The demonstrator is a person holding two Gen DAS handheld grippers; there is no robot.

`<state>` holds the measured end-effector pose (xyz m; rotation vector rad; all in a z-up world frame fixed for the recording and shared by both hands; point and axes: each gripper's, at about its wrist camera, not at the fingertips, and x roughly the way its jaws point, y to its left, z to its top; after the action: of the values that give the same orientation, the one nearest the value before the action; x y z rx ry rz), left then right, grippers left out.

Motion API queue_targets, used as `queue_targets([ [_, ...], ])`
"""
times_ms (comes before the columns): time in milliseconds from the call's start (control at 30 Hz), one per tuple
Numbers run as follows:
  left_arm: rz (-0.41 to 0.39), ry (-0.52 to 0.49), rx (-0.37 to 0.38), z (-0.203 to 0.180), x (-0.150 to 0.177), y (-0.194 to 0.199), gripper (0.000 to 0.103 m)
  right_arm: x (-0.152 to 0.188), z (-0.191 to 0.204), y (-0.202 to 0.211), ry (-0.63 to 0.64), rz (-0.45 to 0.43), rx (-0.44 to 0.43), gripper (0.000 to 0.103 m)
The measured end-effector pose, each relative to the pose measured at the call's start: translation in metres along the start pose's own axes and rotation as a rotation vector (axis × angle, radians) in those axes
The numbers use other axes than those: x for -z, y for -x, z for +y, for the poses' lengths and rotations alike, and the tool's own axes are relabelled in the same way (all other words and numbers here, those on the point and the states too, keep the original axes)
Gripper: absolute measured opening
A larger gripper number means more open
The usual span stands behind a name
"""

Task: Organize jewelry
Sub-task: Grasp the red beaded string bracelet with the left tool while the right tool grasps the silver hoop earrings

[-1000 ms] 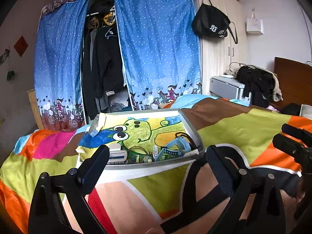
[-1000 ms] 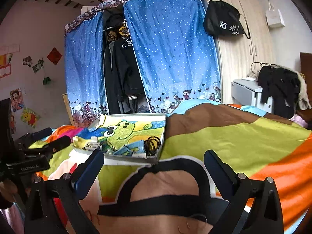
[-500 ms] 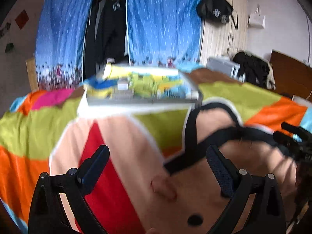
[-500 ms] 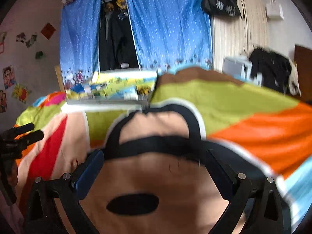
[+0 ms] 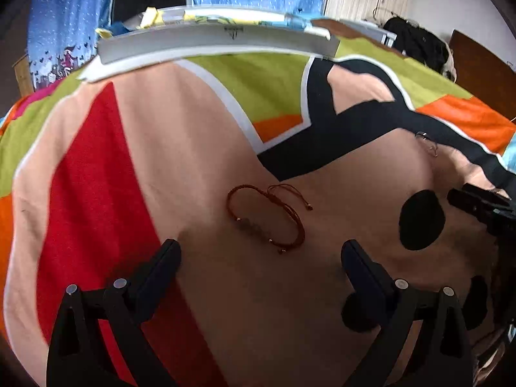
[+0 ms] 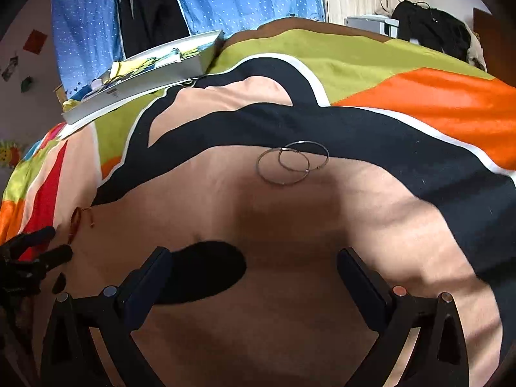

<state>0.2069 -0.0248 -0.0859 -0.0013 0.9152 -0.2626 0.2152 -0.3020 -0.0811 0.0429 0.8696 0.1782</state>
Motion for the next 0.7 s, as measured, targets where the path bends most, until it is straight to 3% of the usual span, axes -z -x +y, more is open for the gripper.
queue_targets([
  [467,0.015,0.055,0.083,0.017,-0.011,-0.017,0.097,-0.06,-0.017,-0.043,0.024,-0.02,0.014,0.103],
  [700,0.014,0.071,0.096,0.019,-0.012,-0.017,0.097,-0.059,-0.014,-0.058,0.029,0.009,-0.039,0.101],
])
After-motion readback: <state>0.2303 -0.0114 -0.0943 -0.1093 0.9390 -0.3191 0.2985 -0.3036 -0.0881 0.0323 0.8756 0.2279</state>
